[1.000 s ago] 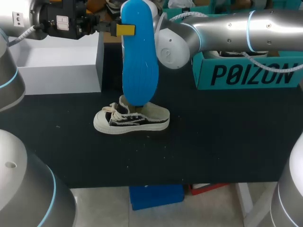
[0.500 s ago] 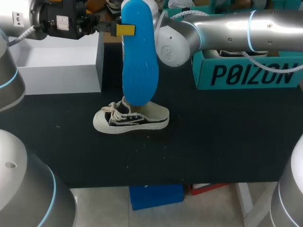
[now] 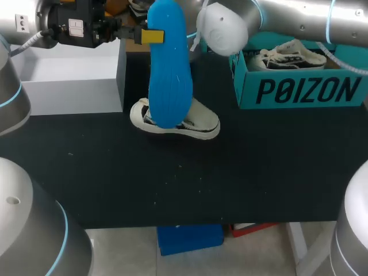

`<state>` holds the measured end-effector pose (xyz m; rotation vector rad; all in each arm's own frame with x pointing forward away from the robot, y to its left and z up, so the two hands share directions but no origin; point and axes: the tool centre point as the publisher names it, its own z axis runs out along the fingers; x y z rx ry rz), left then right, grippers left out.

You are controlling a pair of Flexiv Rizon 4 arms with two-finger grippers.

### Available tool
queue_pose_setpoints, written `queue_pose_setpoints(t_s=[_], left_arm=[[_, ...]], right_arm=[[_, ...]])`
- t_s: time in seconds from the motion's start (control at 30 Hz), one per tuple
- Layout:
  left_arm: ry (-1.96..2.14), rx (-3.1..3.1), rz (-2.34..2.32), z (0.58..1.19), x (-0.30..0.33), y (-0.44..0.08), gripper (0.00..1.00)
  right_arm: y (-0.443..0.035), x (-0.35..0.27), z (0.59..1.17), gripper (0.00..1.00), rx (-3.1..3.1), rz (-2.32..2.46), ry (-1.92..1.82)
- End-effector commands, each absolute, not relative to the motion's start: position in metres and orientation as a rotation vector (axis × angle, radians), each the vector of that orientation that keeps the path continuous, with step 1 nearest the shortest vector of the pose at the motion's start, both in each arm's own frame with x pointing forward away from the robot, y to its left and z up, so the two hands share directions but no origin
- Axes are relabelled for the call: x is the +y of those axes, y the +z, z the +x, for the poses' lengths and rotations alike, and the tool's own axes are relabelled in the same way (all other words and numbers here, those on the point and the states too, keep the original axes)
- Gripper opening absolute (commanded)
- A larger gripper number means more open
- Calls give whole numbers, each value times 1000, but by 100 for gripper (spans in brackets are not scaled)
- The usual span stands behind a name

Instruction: Take the shoe out of the shoebox, open the shoe tongue, remove and reinsert the insole, then place the shoe into the shoebox

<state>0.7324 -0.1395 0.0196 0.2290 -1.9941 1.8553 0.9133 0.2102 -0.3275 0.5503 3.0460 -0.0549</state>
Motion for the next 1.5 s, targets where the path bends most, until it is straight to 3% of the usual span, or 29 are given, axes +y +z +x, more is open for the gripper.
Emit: queue_pose_setpoints(t_s=[0.03,0.57,1.5], left_arm=[[1858,-1995,231,732,-140,19,0],[1858,-1995,231,732,-140,19,0],[1858,-1995,231,732,-140,19,0]], right_arm=[[-308,203,911,0,2804,1291,-114],[-335,198,894,0,2205,2159,-26],[-390,200,892,0,2095,2218,-75]])
